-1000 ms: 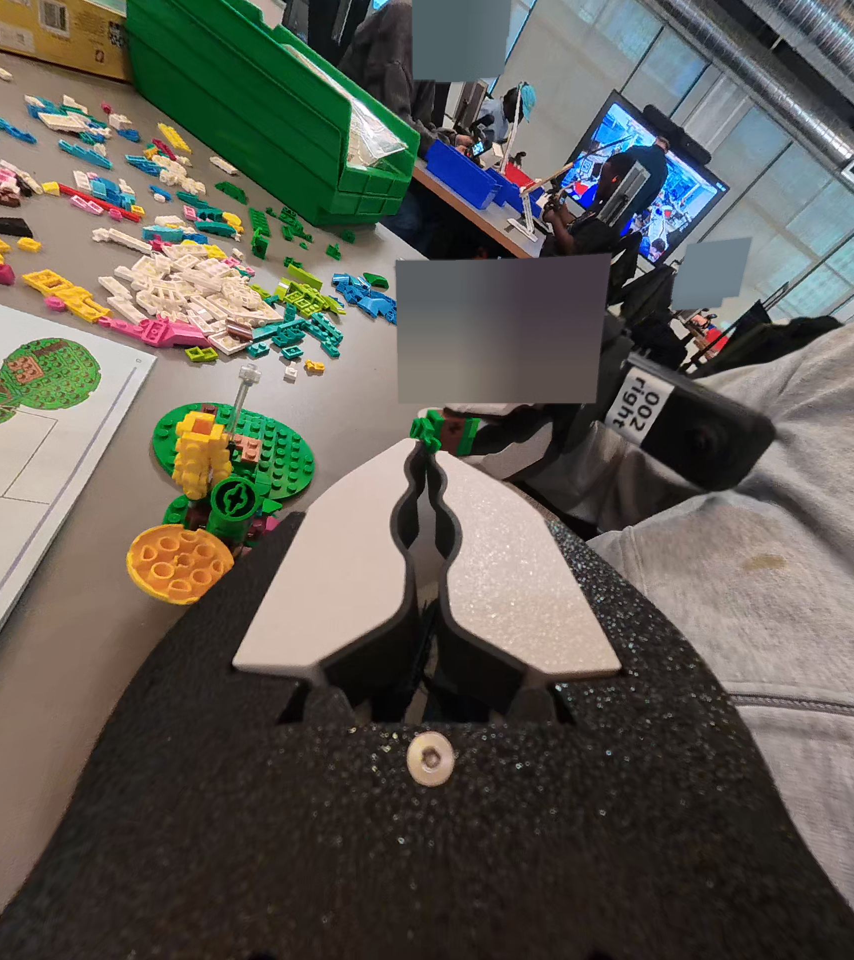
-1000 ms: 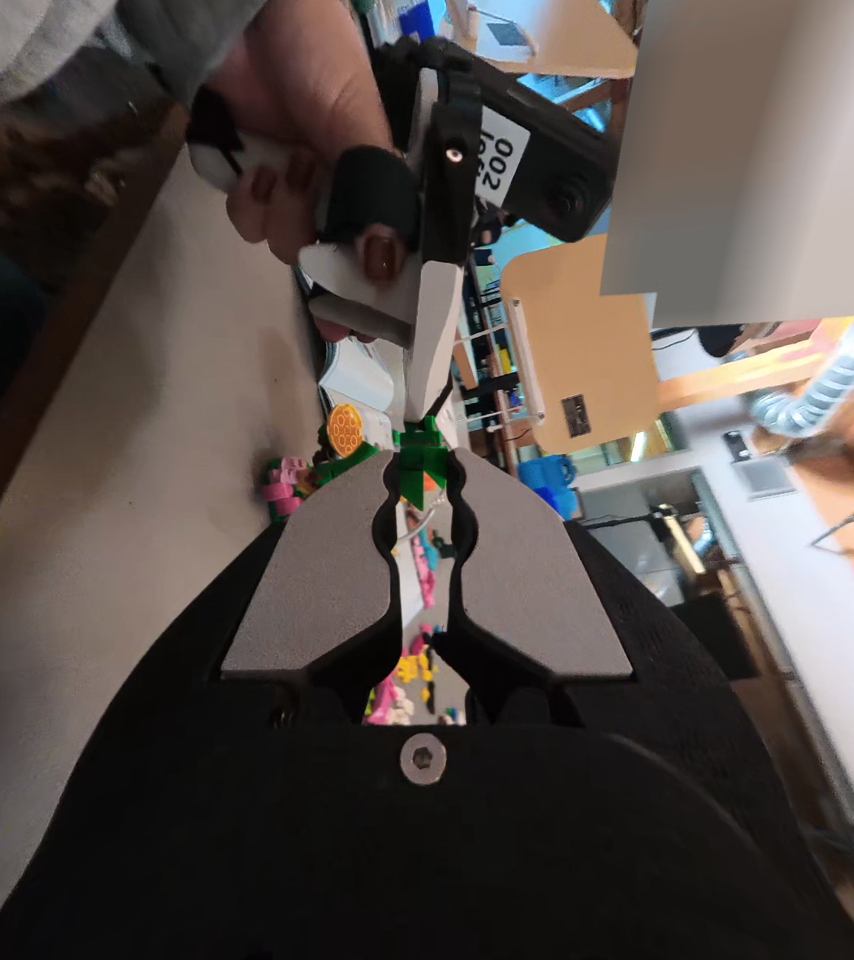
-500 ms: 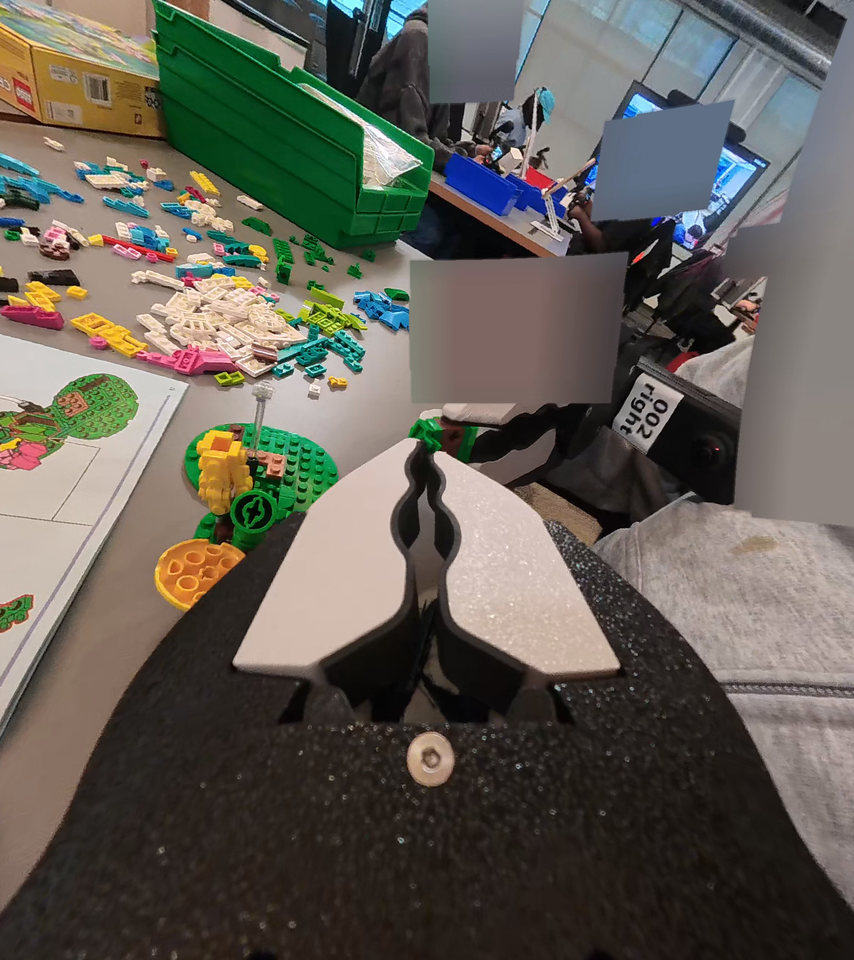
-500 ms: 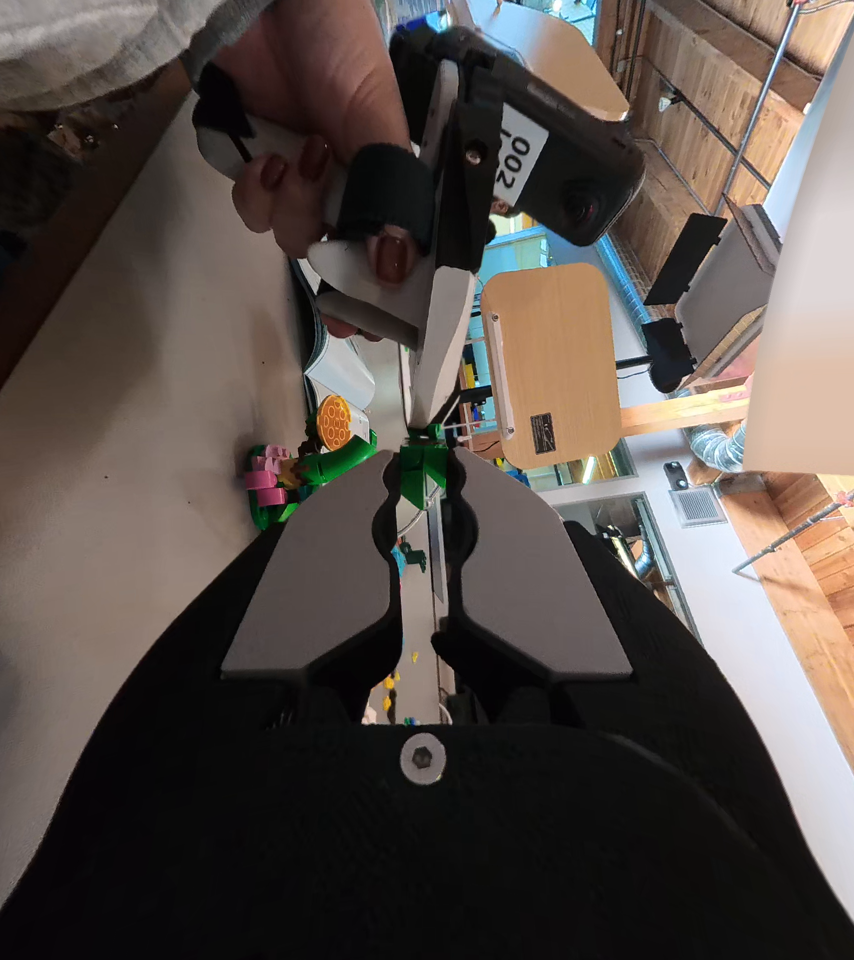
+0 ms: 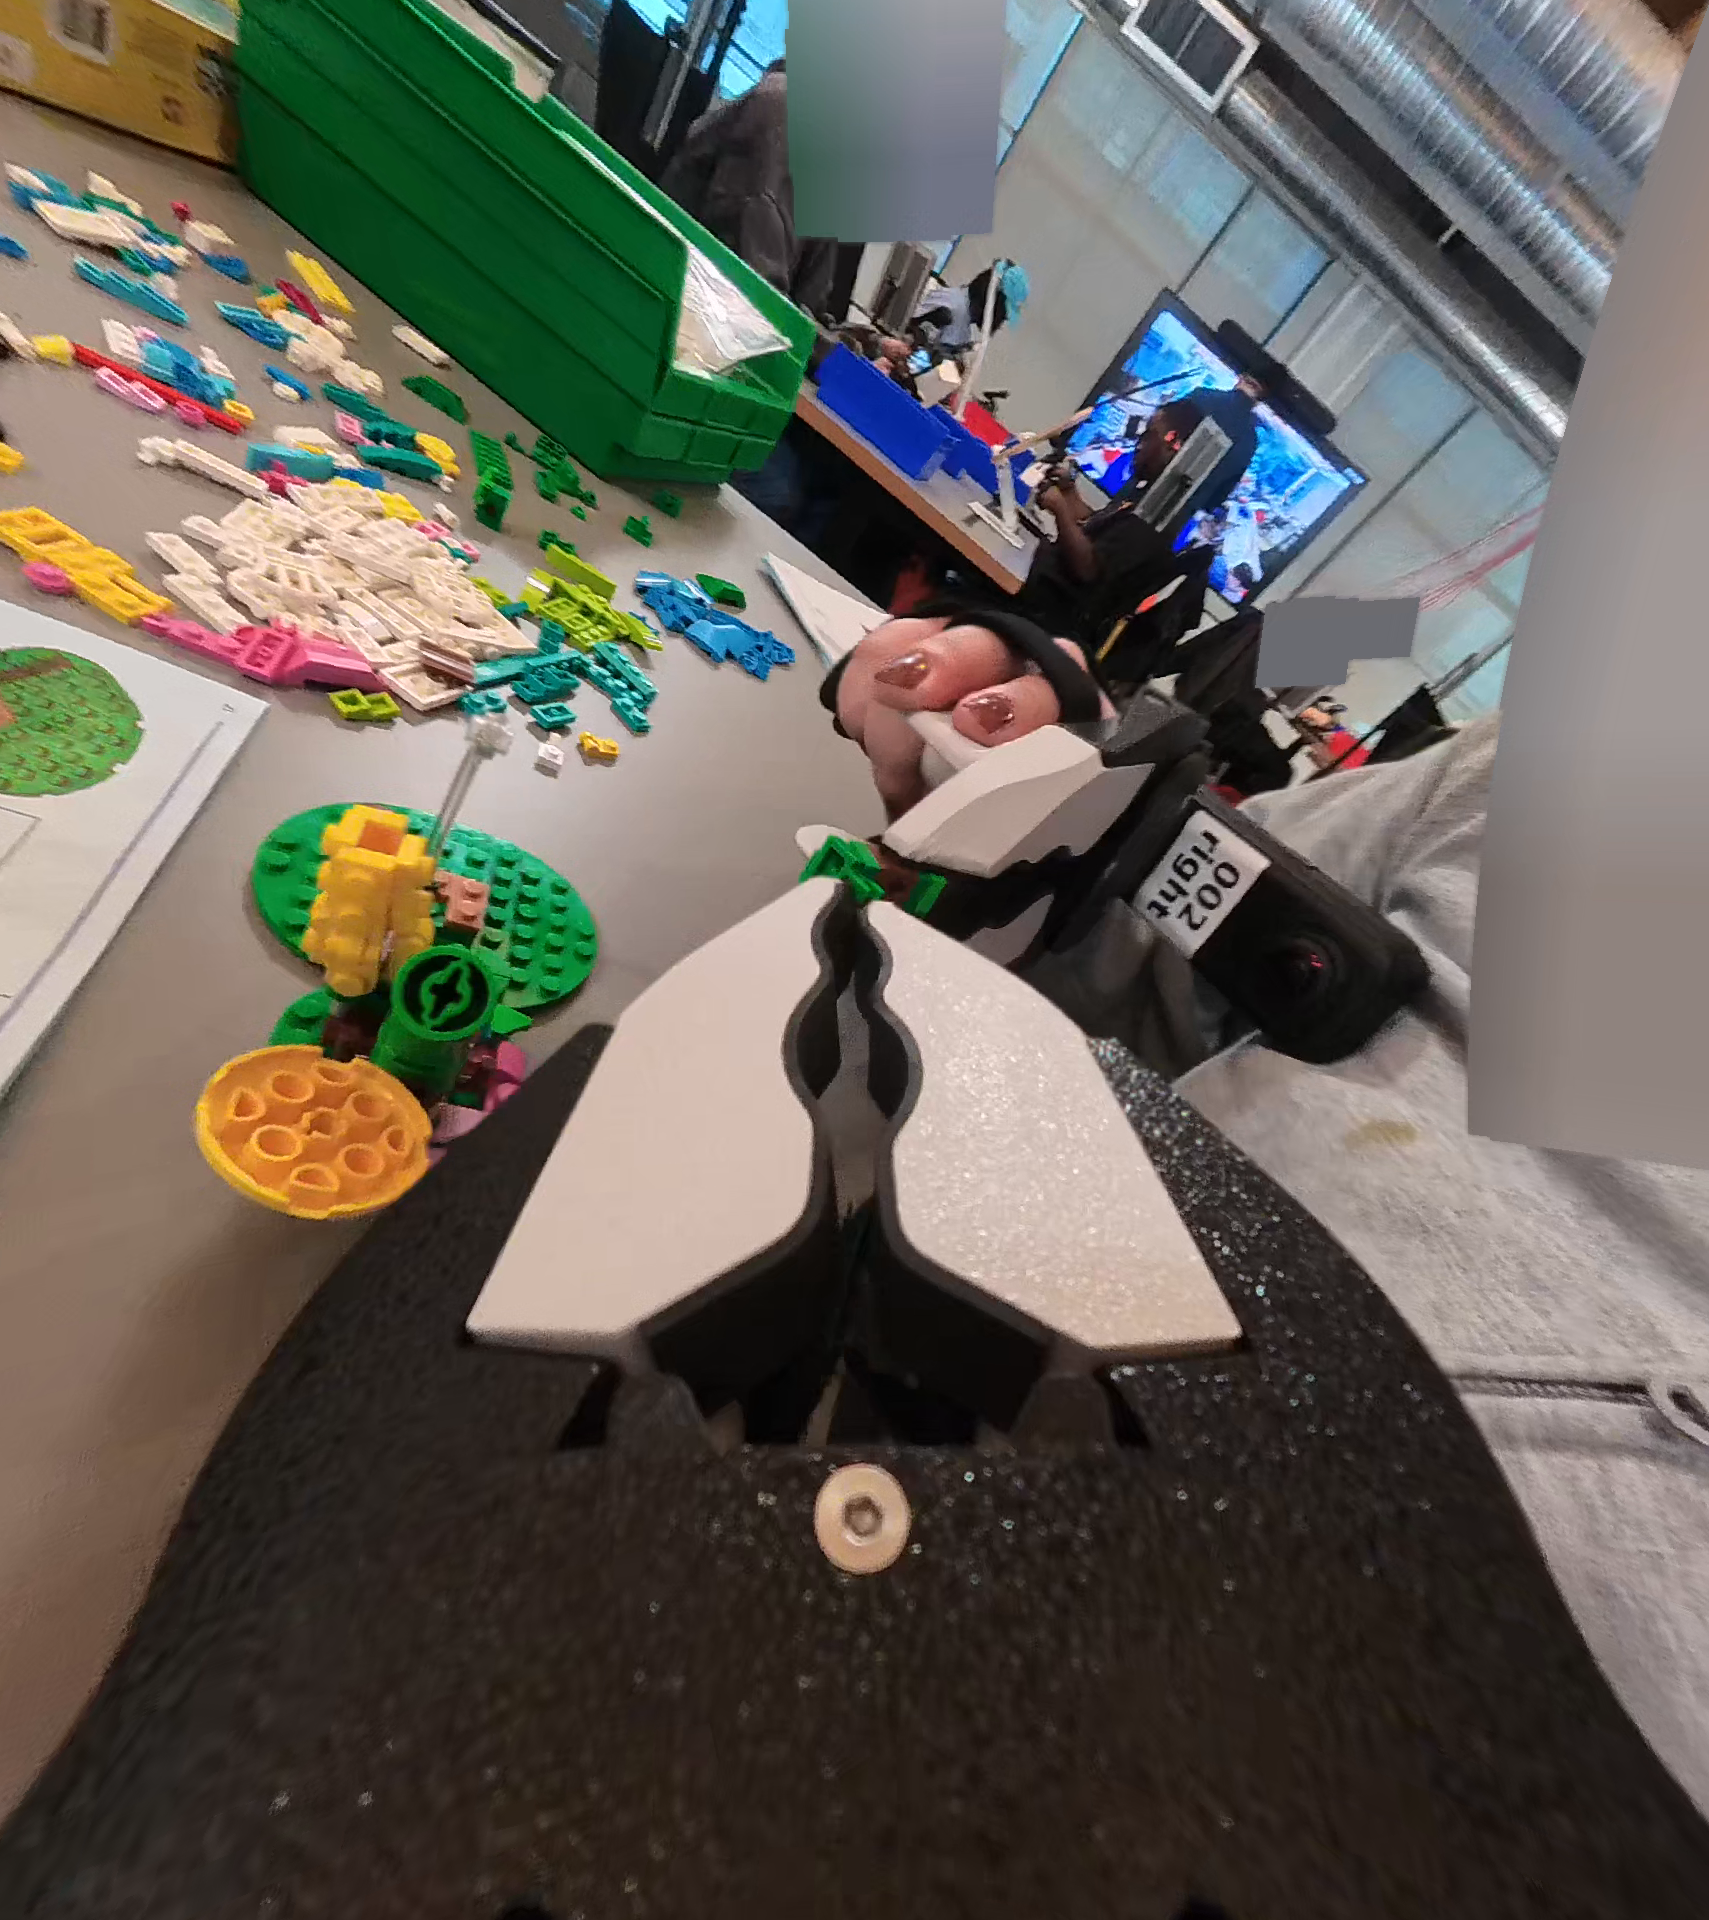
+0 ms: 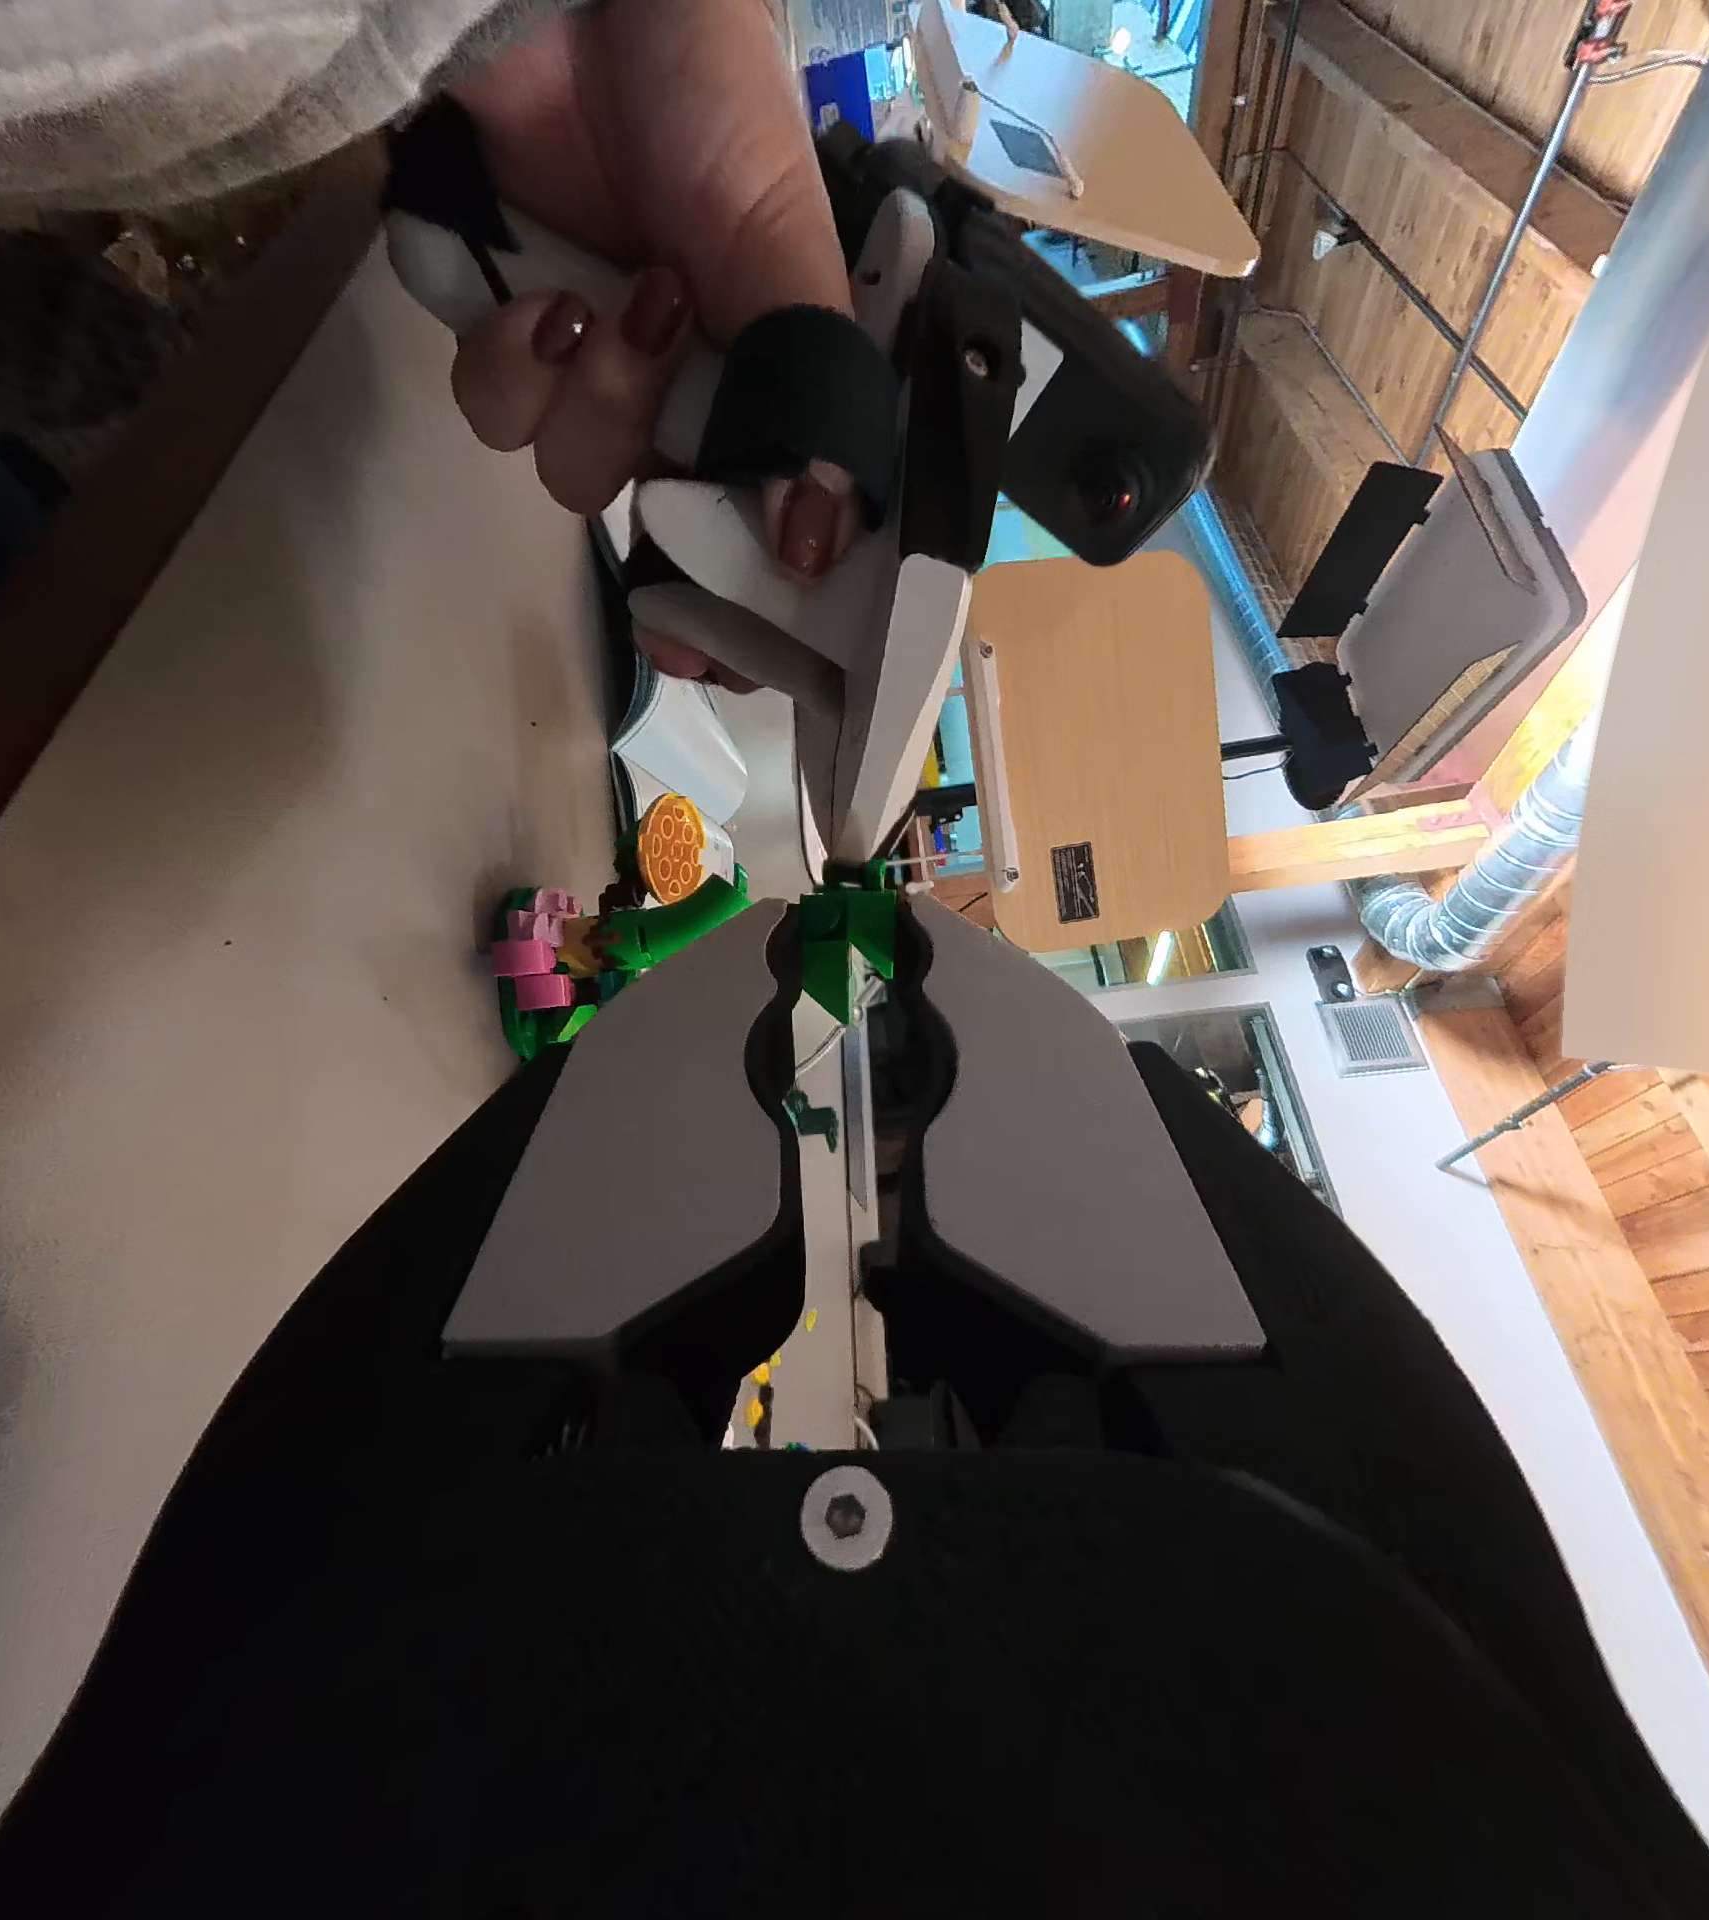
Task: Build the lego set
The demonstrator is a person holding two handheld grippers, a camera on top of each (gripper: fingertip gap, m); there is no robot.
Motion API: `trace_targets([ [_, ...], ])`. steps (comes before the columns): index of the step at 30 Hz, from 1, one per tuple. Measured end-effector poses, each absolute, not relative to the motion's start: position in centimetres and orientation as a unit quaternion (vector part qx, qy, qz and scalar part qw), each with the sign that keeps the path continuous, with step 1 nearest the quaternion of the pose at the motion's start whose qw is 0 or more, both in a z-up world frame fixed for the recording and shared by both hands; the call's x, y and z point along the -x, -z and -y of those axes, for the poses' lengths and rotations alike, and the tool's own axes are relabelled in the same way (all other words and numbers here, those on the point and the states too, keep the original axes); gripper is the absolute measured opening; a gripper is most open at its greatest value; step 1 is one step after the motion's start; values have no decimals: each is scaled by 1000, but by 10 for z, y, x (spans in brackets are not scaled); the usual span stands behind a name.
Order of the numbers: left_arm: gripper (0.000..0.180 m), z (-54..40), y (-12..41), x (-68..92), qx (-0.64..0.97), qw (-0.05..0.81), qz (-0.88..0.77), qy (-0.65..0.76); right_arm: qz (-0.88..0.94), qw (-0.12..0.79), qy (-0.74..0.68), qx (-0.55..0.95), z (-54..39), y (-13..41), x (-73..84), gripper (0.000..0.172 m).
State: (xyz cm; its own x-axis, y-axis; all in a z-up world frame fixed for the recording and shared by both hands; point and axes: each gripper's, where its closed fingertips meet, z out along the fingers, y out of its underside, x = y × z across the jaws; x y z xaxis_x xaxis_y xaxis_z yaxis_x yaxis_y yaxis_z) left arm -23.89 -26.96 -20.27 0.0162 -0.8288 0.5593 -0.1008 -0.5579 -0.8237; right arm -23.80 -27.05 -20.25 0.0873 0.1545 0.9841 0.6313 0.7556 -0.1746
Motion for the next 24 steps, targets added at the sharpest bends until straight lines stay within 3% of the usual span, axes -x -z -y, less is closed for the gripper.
trace_targets([
  [3,0,301,196,231,604,217,-379,667,659,654,186,321,261,208,233,14],
  [5,0,322,212,216,614,201,-422,636,655,667,184,305,263,205,235,14],
  [11,0,286,206,233,636,275,-406,596,635,662,190,349,248,206,213,15],
  [24,0,273,212,236,645,325,-418,551,553,711,101,423,225,201,194,15],
])
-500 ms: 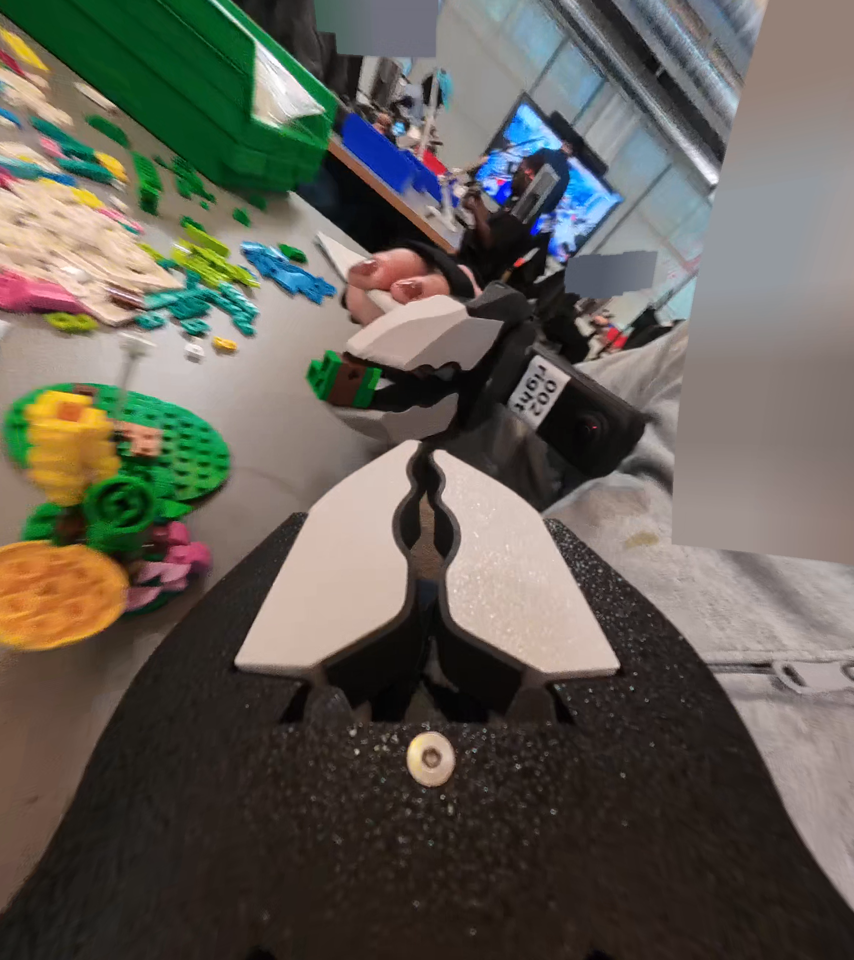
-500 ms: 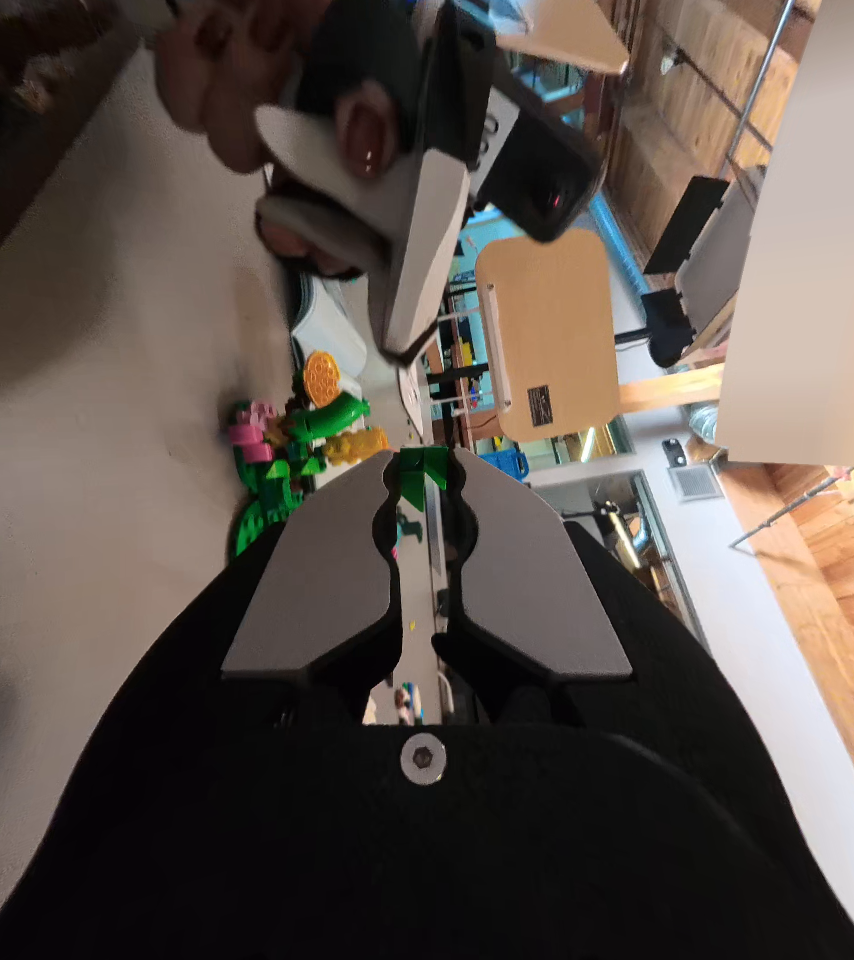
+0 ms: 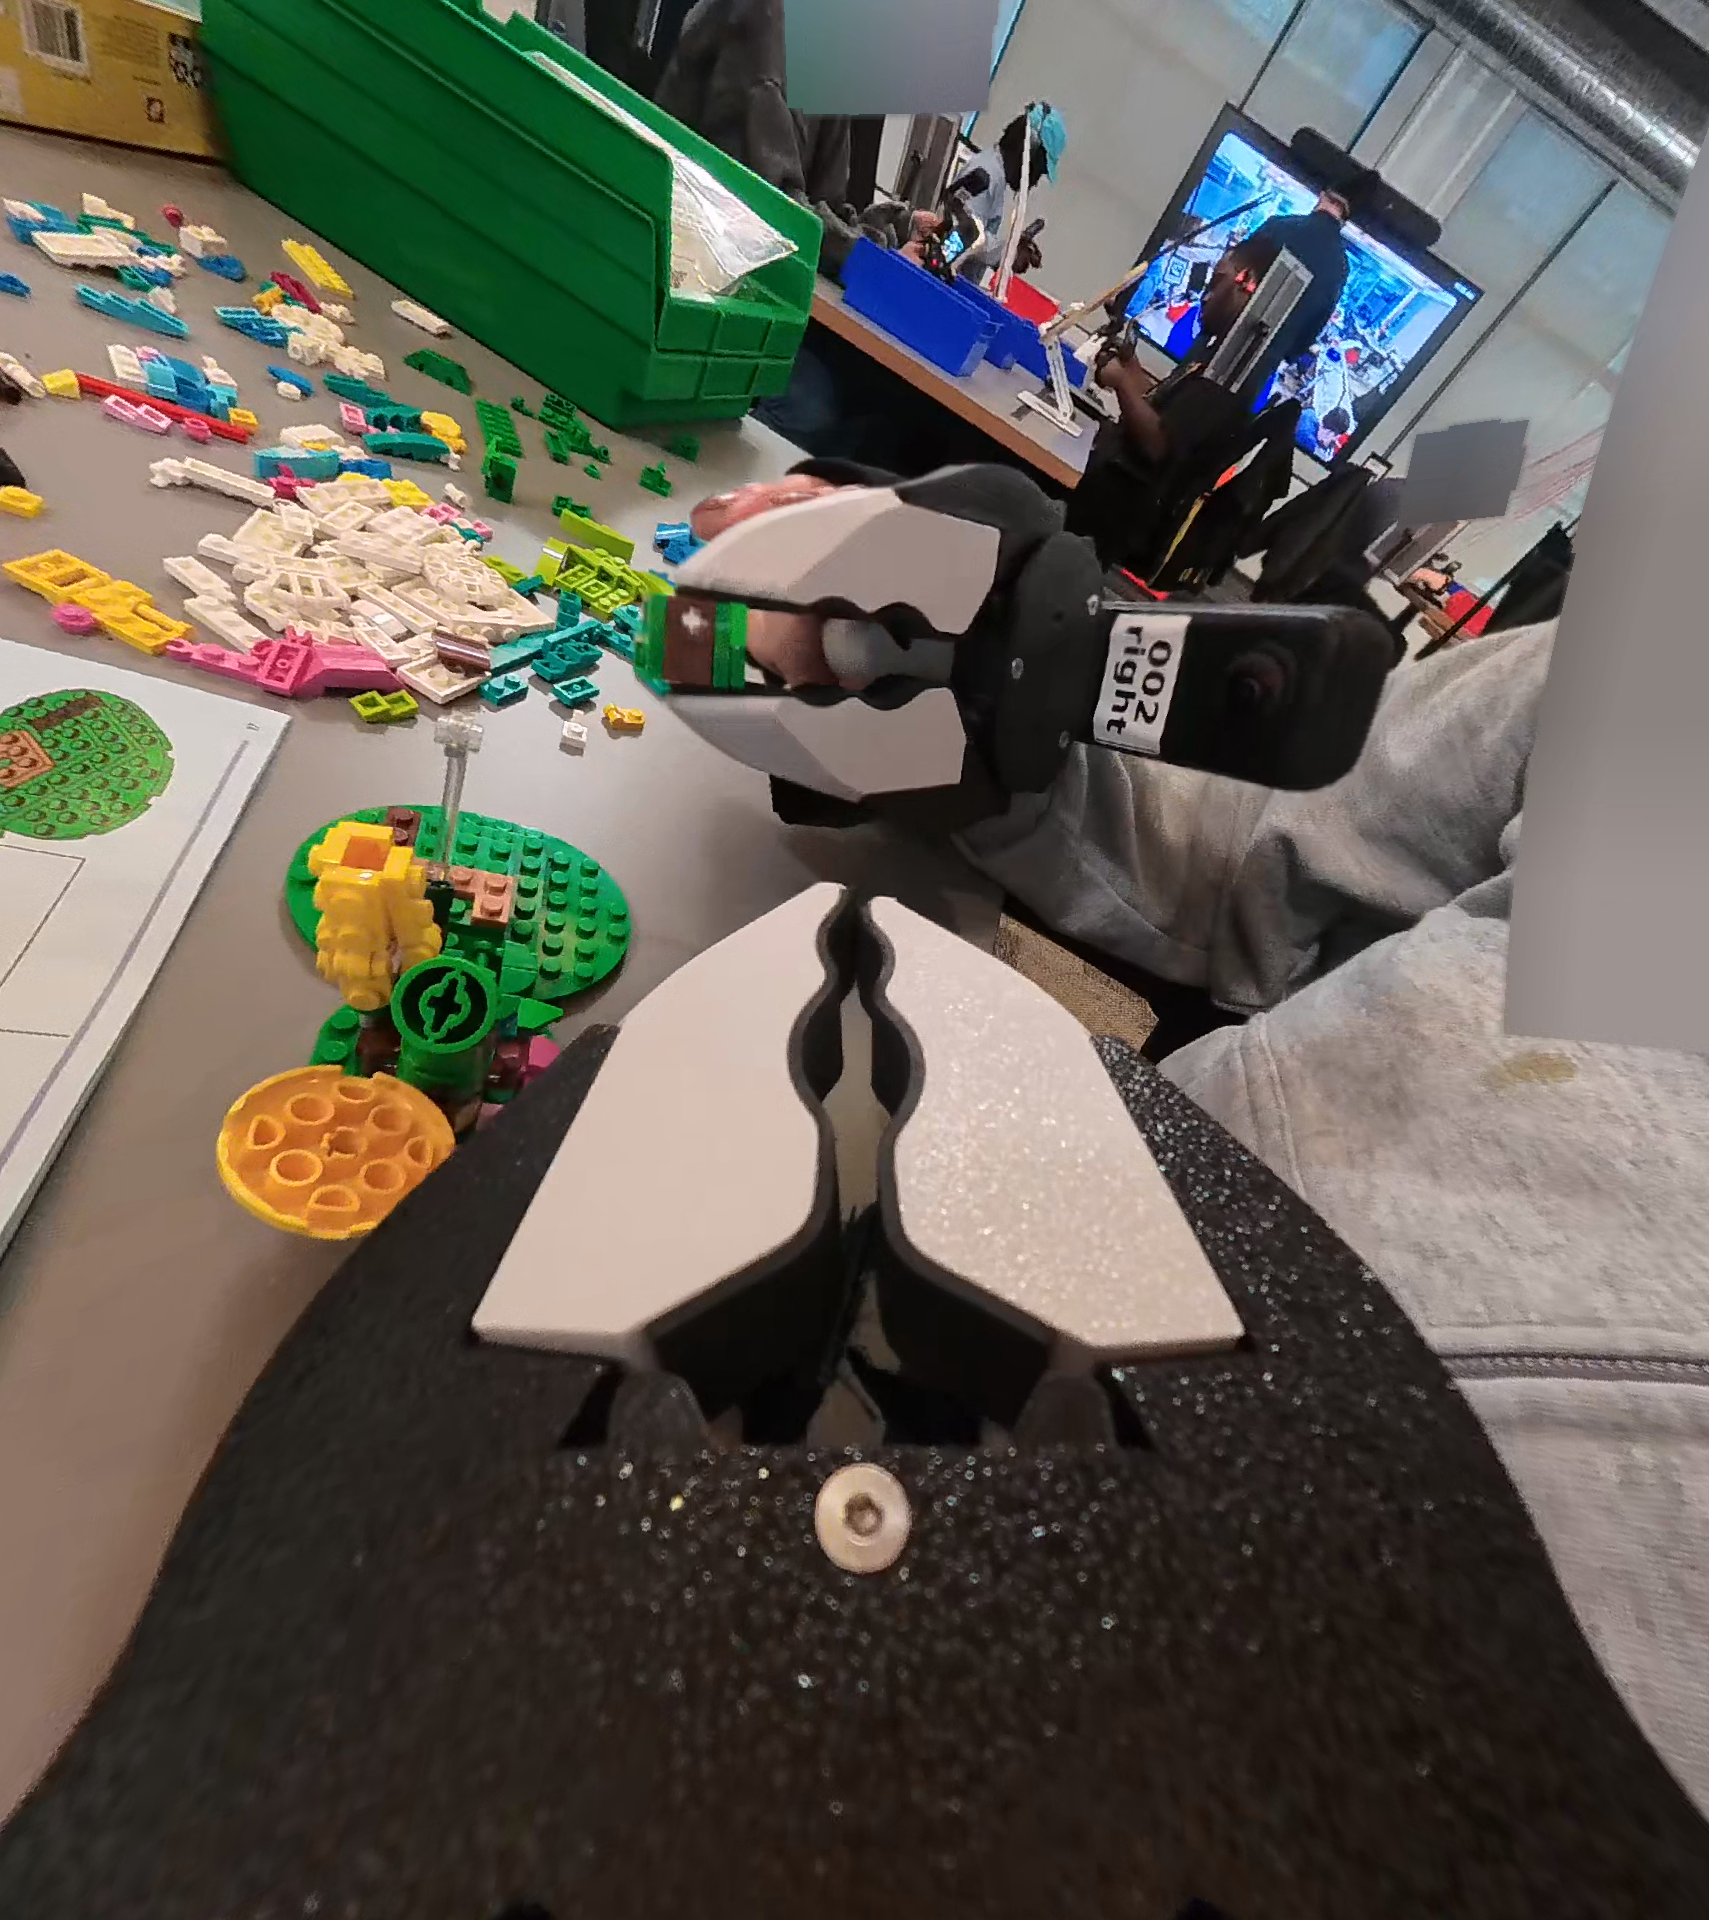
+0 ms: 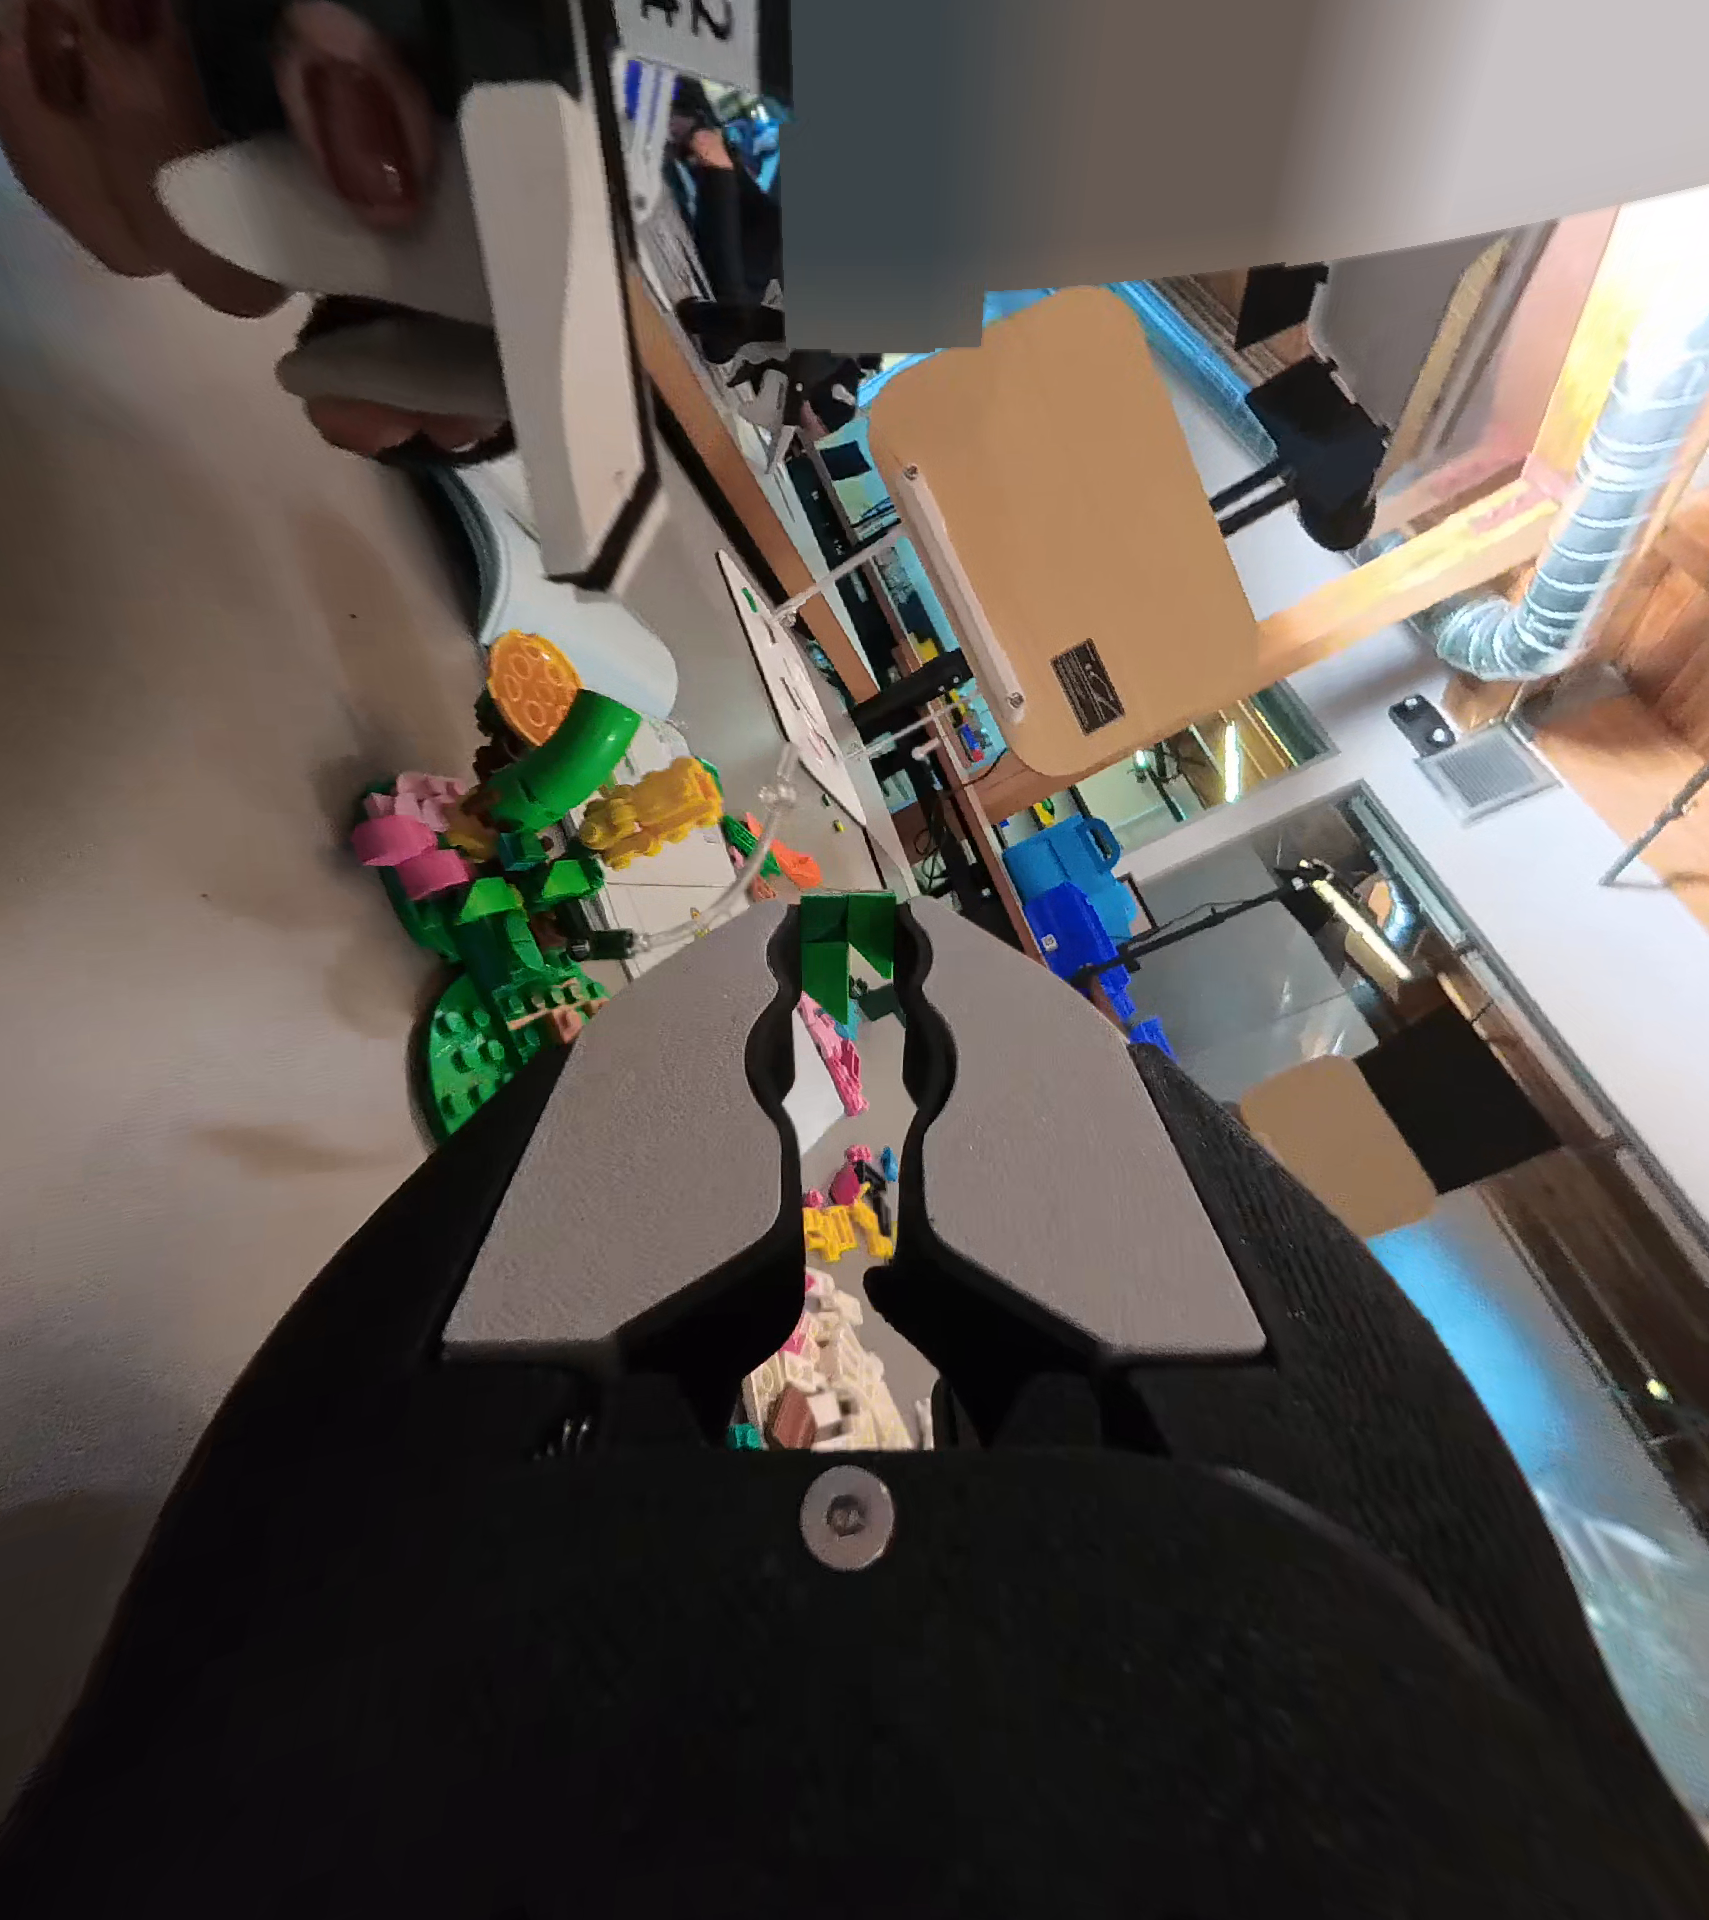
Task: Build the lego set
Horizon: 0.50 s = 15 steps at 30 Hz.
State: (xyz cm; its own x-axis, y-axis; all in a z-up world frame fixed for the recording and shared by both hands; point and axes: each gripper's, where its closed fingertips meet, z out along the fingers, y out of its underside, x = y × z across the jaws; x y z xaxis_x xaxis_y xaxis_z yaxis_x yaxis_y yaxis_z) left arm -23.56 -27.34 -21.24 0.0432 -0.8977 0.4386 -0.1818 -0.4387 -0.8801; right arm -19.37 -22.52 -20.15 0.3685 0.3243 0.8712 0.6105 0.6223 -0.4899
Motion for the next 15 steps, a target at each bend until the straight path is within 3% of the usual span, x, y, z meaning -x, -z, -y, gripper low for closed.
trace_targets([
  [11,0,321,196,226,567,302,-503,579,455,744,56,487,208,184,161,15],
  [15,13,372,225,205,540,252,-591,543,421,756,38,500,211,179,154,15],
])
